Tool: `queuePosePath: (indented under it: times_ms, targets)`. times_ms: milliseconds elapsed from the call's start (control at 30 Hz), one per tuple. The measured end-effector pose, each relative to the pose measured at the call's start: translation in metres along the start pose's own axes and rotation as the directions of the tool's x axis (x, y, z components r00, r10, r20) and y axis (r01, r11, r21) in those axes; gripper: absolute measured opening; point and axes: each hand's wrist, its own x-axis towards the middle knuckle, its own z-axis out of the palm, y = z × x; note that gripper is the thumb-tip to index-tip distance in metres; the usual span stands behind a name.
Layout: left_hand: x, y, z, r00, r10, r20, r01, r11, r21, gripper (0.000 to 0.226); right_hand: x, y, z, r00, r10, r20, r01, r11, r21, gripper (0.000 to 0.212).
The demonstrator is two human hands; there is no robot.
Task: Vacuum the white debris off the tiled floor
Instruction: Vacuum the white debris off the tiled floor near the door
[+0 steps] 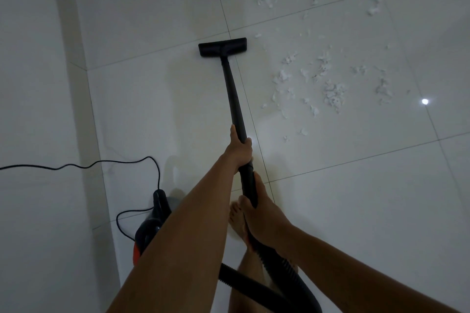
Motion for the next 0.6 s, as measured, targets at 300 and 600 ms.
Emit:
queuePosePath:
  times_ms: [300,600]
  targets:
    - [0.024,0.045,-0.029,1.000,-0.006,0.002,0.006,1.000,0.012,0.074,0.022,-0.052,-0.014,1.000,-0.005,-0.009,0.005,1.000,-0.003,0.066]
    - [0.045,0.098,-0.046,1.000,-0.019,-0.014,0.019,1.000,0.024,0.074,0.046,-0.102,-0.041,1.000,-0.021,-0.014,0.021,1.000,-0.006,0.064]
